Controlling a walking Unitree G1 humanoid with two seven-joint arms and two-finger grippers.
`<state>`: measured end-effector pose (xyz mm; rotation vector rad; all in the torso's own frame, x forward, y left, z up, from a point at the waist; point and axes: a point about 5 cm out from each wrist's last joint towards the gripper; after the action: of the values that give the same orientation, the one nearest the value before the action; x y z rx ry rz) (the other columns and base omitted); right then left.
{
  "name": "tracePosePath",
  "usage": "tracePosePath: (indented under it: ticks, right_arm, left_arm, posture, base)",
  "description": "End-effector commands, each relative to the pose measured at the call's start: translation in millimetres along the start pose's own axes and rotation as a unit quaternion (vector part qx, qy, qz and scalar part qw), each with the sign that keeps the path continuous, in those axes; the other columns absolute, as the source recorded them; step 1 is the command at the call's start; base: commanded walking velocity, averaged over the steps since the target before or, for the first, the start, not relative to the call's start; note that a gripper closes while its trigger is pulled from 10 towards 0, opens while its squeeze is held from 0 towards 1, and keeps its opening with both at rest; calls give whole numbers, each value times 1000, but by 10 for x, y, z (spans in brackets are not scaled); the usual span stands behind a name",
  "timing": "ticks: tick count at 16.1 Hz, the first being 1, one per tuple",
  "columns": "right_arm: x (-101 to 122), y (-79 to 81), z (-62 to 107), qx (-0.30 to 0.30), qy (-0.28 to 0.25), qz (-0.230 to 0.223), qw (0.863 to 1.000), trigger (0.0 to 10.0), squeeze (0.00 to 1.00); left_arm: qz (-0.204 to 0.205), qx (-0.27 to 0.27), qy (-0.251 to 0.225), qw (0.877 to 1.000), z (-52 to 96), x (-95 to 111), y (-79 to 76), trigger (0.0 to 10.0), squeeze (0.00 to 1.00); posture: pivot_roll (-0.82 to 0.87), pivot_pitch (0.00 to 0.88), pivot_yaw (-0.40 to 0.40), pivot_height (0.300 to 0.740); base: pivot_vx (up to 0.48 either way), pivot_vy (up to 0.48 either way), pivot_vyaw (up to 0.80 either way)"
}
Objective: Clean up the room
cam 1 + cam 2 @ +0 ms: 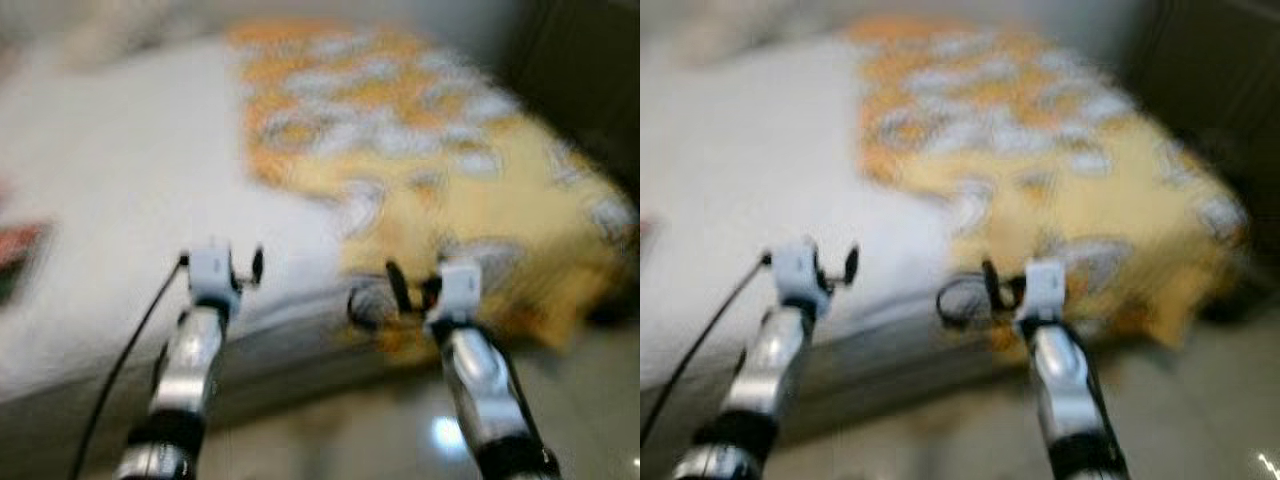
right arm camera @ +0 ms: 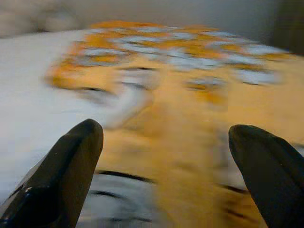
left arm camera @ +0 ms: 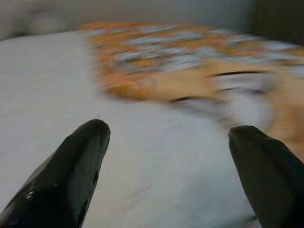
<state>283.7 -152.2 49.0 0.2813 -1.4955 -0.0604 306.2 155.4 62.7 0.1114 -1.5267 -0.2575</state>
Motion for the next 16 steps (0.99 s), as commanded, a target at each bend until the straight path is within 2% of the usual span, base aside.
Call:
tracePosePath:
  ticks: [1, 3, 4, 7, 9, 10, 13, 16]
  right_arm:
    - [-35, -144, 66, -28, 9, 0, 1000, 10000, 0]
    - [-91, -136, 111, -25, 18, 2, 1000, 10000, 0]
    - [-122, -143, 133, -28, 25, 0, 999, 10000, 0]
    - [-188, -176, 304, -18, 45, 14, 999, 10000, 0]
    - [-189, -186, 459, 1, 54, 29, 998, 10000, 0]
    - [-199, -184, 559, 14, 63, 41, 997, 10000, 0]
    - [-183, -182, 737, 28, 82, 54, 995, 10000, 0]
    - [-183, -187, 824, 33, 97, 57, 993, 10000, 0]
  left_arm:
    - [1, -26, -7, 1000, -36, 39, -147, 10000, 0]
    - [-5, -23, 11, 1000, -58, -13, -129, 10000, 0]
    - [-15, -22, 48, 998, -80, -107, -110, 10000, 0]
    - [-55, 11, 106, 993, -83, -302, -15, 10000, 0]
    - [-62, 29, 128, 989, 9, -432, -27, 10000, 0]
    - [-79, 58, 137, 986, 82, -503, -3, 10000, 0]
    - [-86, 113, 129, 981, 212, -585, 73, 10000, 0]
    - [-94, 141, 140, 976, 318, -667, 91, 10000, 0]
  posture:
    - [7, 0, -22, 740]
    - [5, 0, -27, 740]
    - [5, 0, -32, 740]
    - [-23, 0, -73, 740]
    - [-85, 90, -108, 740]
    - [-111, 133, -133, 740]
    - [-126, 167, -163, 740]
    - [-127, 179, -180, 740]
  base:
    - [480, 0, -731]
    - [480, 0, -716]
    - [480, 0, -700]
    - [0, 0, -229]
    - [0, 0, 0]
    - [0, 0, 0]
    - [0, 0, 0]
    - [0, 0, 0]
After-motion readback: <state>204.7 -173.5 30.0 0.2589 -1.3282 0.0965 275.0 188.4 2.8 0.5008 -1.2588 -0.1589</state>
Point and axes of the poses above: a point about 5 cm out from each wrist's last joint towards the gripper, its own z axis pointing back from the gripper into the wrist, its own x axis along the axis of the wrist's last joint, y = z × x, and after that the axes turned 11 degrees about -z, right-handed
